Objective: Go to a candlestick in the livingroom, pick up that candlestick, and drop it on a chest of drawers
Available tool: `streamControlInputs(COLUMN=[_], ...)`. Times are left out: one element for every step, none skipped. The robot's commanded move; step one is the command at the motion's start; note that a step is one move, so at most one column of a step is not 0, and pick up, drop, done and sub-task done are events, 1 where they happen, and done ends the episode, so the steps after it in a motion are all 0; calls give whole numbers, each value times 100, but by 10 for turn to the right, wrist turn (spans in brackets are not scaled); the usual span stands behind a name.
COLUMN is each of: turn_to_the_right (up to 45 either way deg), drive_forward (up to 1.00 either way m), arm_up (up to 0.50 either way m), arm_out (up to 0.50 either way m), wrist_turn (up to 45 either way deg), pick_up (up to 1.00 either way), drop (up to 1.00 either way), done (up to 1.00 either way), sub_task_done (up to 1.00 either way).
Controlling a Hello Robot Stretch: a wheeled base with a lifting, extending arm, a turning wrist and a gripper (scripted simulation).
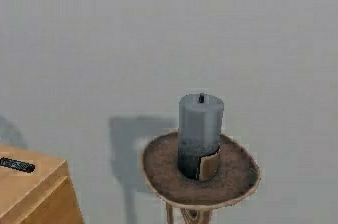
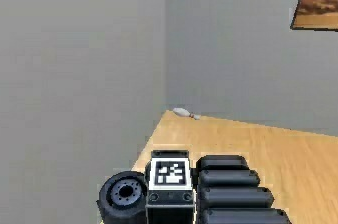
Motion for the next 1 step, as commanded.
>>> streamControlInputs(turn_to_the_right=[-450], drive_forward=[0], arm_up=[0], arm_out=[0], wrist_turn=[0], pick_up=[0], drop=[0], done=[0], sub_task_done=[0])
